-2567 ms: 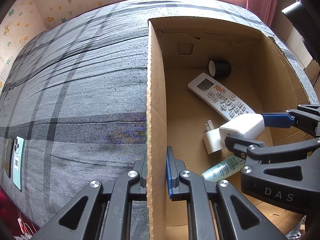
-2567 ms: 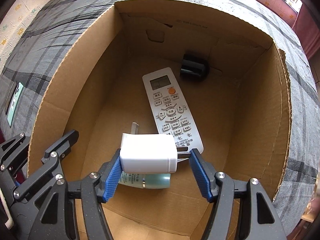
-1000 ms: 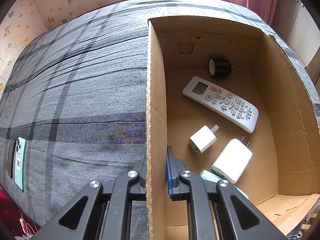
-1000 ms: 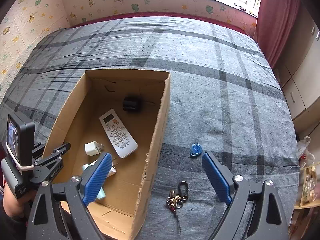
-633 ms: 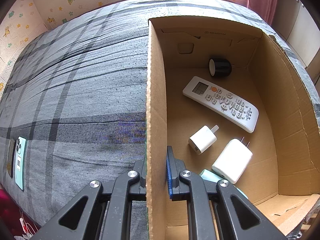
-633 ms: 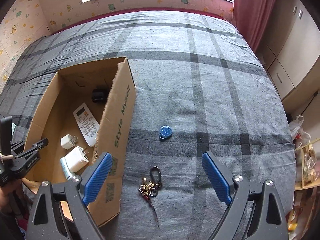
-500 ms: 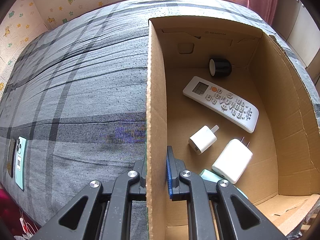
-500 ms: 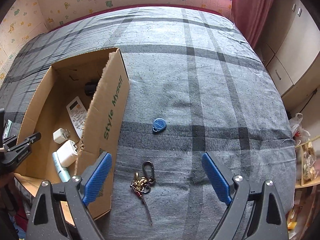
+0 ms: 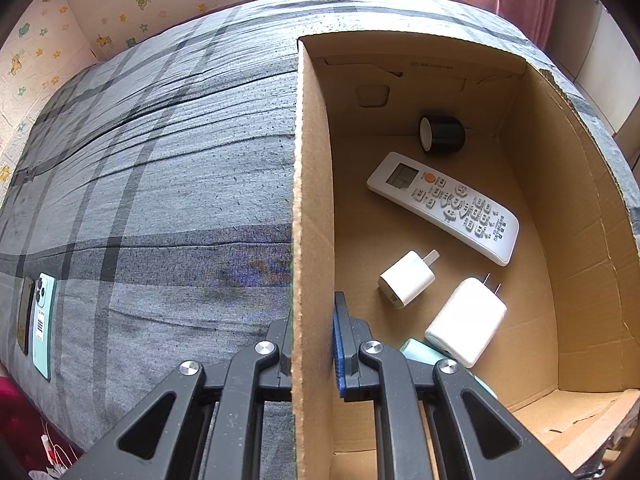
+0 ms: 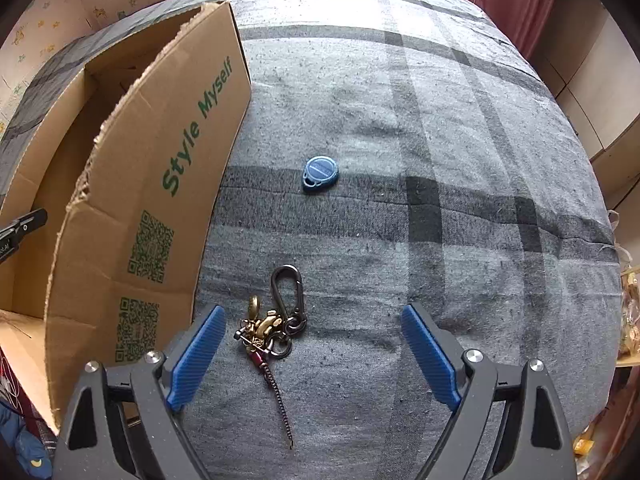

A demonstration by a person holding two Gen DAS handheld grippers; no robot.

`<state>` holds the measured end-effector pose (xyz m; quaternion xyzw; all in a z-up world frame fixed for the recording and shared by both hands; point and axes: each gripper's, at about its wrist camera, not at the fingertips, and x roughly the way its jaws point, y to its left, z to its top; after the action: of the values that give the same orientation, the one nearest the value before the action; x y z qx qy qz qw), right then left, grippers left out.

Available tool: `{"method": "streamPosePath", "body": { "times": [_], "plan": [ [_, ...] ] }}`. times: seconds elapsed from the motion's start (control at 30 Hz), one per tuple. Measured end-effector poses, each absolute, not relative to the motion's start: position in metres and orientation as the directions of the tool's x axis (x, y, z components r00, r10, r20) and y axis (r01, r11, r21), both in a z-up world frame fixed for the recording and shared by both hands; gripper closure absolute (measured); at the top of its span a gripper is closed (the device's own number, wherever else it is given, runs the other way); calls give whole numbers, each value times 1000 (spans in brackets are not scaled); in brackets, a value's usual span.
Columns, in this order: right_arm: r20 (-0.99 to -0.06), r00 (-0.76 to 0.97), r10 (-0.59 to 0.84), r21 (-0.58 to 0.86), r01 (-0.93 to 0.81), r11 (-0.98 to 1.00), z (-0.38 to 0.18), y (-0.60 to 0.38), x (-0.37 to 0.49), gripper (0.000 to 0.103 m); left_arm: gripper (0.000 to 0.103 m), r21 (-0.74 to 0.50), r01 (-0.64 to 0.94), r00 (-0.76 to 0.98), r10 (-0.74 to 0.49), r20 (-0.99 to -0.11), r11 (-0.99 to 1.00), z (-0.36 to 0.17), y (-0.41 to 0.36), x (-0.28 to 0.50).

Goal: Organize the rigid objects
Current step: 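Withdraw the right gripper from the box toward the keys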

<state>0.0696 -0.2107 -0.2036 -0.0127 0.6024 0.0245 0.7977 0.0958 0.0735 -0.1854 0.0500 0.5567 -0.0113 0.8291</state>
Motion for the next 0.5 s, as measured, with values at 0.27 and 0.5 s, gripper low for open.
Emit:
{"method": "streamPosePath", "body": {
  "times": [0.27, 0.5],
  "plan": [
    [-971, 237, 42, 27, -69, 997, -220, -208, 71, 15, 90, 78, 77, 379, 43, -924, 994, -186, 72, 97],
    [-978, 203, 38, 23, -74, 997, -240, -203, 74, 22, 90, 78, 76, 379, 44, -925, 994, -186, 72, 97]
  ]
}}
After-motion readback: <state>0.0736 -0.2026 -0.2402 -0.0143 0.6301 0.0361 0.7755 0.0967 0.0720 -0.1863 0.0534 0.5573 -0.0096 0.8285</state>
